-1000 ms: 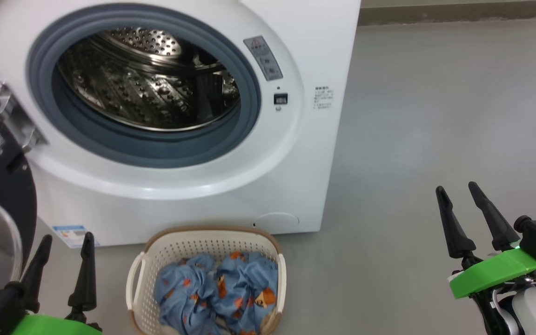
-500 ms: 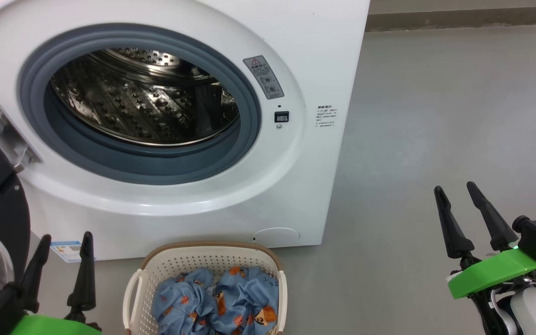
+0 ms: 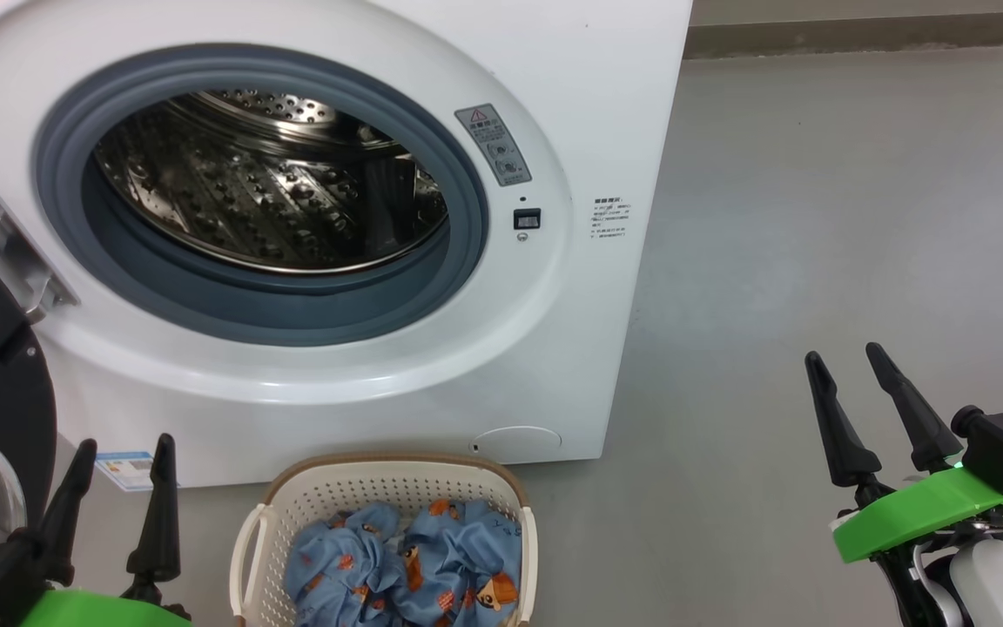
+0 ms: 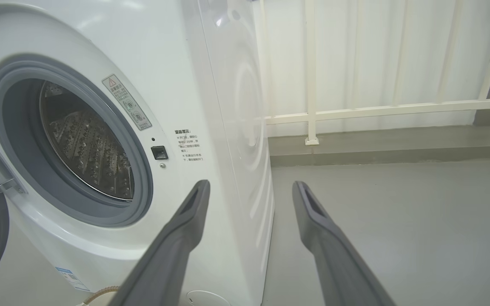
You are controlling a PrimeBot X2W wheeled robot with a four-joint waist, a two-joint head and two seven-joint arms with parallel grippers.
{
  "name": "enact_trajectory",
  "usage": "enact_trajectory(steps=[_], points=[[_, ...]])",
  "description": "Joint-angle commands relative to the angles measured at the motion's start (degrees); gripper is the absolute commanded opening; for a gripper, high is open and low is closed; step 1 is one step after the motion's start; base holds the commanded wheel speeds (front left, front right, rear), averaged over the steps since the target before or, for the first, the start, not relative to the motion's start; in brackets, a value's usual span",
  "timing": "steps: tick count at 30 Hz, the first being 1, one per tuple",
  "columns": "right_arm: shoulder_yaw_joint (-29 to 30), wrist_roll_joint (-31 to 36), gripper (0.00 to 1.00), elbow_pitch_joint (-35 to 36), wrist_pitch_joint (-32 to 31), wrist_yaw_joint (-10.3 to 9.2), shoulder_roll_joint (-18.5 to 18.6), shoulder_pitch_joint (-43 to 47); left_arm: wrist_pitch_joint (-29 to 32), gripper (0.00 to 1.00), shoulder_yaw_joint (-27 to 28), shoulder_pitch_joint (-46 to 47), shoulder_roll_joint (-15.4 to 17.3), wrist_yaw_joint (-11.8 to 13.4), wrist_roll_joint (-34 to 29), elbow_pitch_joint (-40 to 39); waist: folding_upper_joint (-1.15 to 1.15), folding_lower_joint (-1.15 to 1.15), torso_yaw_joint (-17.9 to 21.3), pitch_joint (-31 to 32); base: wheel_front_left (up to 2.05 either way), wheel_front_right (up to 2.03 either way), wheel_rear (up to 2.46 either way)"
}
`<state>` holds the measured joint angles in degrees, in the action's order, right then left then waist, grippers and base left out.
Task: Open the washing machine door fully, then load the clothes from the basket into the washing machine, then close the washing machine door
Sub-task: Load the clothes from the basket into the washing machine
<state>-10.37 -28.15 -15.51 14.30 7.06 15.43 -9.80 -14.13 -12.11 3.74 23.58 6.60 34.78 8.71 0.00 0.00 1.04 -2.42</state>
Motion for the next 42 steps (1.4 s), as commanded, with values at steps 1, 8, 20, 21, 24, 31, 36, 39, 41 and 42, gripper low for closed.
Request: enact_trajectory(steps=[1,8,20,21,24,31,36,39,41,42], points=[[-0.92,0.6,1.0,1.21,0.7,0.43,1.02,-0.79,-0.61,1.0,2.2,2.76,1.63,0.12,0.31,-1.38,0.0,0.0,0.01,0.12,0.0,0.0,0.0],[-1.21,0.46,1.0,1.01,0.7,0.43,1.28,-1.11,-0.63,1.0,2.1,2.87,1.72,0.07,0.38,-1.21,0.0,0.0,0.16,0.07,0.0,0.0,0.0],[-1.34,0.45,1.0,0.87,0.7,0.43,1.5,-1.45,-0.71,1.0,2.09,3.0,1.52,-0.03,0.3,-0.89,0.0,0.0,0.55,-0.17,0.0,0.0,0.0],[-1.36,0.45,1.0,0.9,0.7,0.43,1.48,-1.46,-0.71,1.0,2.02,2.97,1.56,0.13,0.09,-0.72,0.0,0.0,0.63,-0.25,0.0,0.0,0.0],[-1.46,0.51,1.0,1.11,0.7,0.43,1.39,-1.59,-0.72,1.0,1.79,3.04,1.43,0.39,-0.2,-0.38,0.0,0.0,0.99,-0.91,0.0,0.0,0.0],[-0.96,0.78,1.0,1.51,0.7,0.43,1.03,-2.16,-0.36,1.0,1.4,3.87,0.76,0.83,0.02,0.01,0.0,0.0,2.01,-3.55,0.0,0.0,0.0],[-0.38,1.53,1.0,2.17,0.7,0.43,0.25,-2.63,0.87,1.0,0.3,4.83,0.69,0.11,0.25,1.35,0.0,0.0,3.04,-6.28,0.0,0.0,0.0],[-0.04,2.05,1.0,2.54,0.7,0.43,-0.27,-2.99,1.18,1.0,-0.24,5.89,0.53,-0.57,0.46,2.3,0.0,0.0,3.65,-8.2,0.0,0.0,0.0],[0.2,2.41,1.0,2.82,0.7,0.43,-0.64,-3.24,1.25,1.0,-0.55,6.75,0.35,-1.12,0.67,3.11,0.0,0.0,4.04,-9.67,0.0,0.0,0.0],[0.34,2.59,1.0,2.97,0.7,0.43,-0.87,-3.4,1.29,1.0,-0.73,7.24,0.35,-1.41,0.68,3.67,0.0,0.0,4.23,-10.45,0.0,0.0,0.0]])
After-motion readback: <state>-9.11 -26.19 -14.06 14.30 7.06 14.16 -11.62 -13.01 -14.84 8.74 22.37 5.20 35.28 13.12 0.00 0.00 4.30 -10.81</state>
